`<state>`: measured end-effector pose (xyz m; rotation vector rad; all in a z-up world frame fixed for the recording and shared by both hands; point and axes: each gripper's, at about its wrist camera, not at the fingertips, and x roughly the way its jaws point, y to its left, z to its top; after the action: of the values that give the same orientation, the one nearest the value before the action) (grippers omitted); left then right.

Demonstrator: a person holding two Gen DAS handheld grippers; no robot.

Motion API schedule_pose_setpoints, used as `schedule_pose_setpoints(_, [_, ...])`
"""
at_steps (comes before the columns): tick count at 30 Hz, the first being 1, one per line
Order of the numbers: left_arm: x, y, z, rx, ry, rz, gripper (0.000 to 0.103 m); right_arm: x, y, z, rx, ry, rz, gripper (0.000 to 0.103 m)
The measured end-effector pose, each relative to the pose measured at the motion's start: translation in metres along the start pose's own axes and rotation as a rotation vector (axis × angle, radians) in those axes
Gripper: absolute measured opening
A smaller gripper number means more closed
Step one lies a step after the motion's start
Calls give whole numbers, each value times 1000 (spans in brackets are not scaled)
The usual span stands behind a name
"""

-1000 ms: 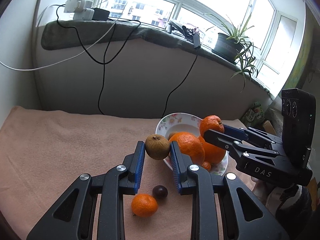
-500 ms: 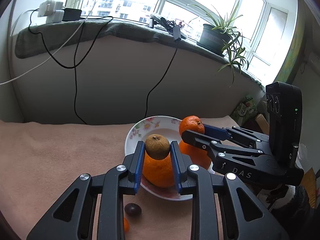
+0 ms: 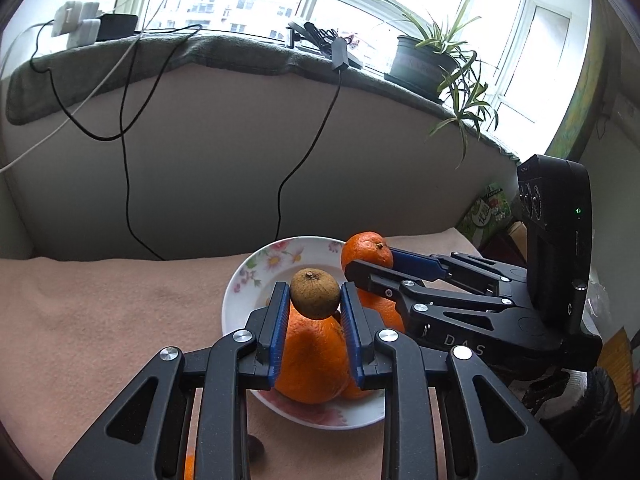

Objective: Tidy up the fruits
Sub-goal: 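Carry the tangerine and the kiwi over the bowl with both tools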

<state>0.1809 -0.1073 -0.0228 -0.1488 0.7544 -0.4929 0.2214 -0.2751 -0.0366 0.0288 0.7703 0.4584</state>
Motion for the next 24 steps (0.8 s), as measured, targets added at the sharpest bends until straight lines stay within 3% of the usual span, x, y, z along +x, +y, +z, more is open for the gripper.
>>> schedule_pose_setpoints(24, [10, -6, 3, 14, 15, -5, 25, 6, -8, 2, 25, 13, -6, 44])
